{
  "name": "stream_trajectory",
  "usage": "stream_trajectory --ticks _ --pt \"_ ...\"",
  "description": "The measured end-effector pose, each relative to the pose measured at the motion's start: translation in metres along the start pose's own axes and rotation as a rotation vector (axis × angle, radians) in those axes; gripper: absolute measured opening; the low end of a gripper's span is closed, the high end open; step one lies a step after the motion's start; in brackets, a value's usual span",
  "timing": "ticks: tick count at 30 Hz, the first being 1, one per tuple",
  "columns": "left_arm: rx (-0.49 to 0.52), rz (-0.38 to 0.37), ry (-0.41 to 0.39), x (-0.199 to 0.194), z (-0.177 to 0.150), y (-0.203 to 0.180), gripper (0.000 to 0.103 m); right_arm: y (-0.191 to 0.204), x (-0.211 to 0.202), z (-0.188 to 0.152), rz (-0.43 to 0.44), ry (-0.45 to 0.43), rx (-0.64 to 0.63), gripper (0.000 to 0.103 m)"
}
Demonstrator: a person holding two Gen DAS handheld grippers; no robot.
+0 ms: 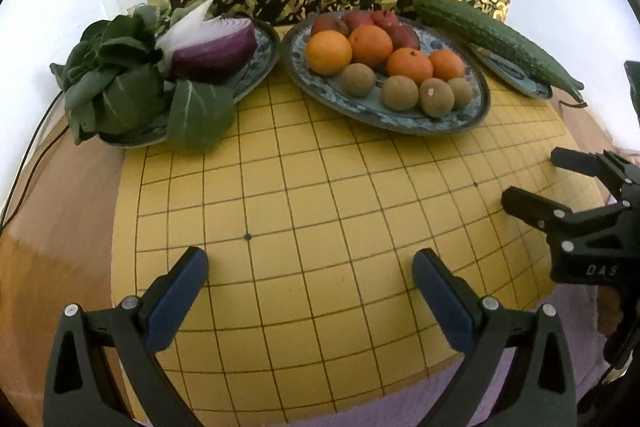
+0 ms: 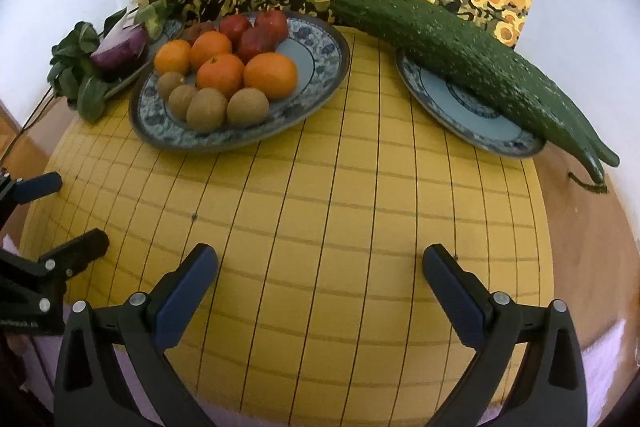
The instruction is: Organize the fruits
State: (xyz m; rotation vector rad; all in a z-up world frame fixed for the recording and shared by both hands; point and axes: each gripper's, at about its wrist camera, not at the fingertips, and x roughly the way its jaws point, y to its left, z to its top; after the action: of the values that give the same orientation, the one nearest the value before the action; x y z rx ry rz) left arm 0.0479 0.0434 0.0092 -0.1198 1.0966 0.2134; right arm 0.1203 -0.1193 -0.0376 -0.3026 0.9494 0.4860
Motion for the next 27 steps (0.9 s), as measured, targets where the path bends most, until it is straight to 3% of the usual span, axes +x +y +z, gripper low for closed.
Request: stream_trajectory --ticks 5,18,27 --pt "0.001 0.001 0.034 0.006 0.011 -0.002 0.103 -0.002 0.005 0.007 -0.004 -0.022 0.003 0.103" --pt "-0.016 0.010 -0.011 0.023 0.030 -0.004 0.103 -0.001 0.015 0.022 -0.004 -0.046 -0.002 0.103" --pt "-0.037 0.020 -0.119 0.029 0.035 -0.004 0.103 -0.006 0.018 0.025 -0.026 -0.099 0.047 0.103"
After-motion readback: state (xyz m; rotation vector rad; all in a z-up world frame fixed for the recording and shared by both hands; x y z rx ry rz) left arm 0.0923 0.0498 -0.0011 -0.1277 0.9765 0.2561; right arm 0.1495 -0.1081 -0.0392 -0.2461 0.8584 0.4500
